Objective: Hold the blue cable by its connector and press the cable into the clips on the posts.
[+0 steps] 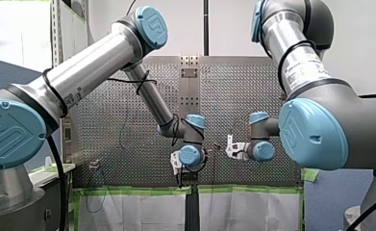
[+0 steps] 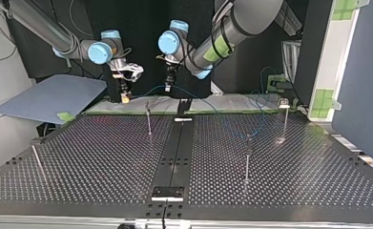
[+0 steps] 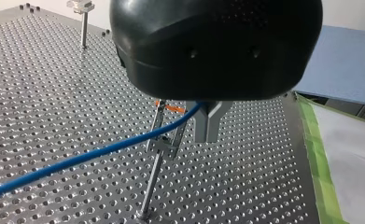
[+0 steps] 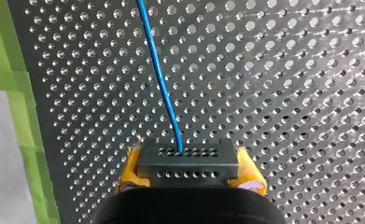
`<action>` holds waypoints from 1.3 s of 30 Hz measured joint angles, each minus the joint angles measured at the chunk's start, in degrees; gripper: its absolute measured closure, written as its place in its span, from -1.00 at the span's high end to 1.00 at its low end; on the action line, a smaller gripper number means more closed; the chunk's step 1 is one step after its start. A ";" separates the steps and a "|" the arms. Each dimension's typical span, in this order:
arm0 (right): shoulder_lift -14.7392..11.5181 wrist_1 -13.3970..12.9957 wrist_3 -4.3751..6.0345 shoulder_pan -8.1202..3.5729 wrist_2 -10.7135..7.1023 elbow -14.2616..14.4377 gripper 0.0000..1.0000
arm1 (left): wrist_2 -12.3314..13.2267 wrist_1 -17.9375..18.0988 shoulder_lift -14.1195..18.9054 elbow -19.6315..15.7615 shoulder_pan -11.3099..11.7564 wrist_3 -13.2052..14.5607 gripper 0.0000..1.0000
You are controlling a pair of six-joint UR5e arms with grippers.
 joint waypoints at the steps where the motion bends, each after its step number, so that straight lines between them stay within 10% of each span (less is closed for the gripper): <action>1: 0.00 -0.17 0.02 -0.18 -0.47 0.00 -1.00 | -0.01 0.02 0.00 0.00 -0.03 -0.08 -0.99; 11: 0.10 -1.43 0.30 -1.98 -5.26 -0.01 -1.00 | -0.47 1.15 -0.41 0.82 -0.34 -1.32 -0.99; 39: 0.11 -1.91 1.63 -6.60 -10.26 -0.71 -1.00 | 3.38 1.18 -3.45 8.42 0.25 -3.03 -0.99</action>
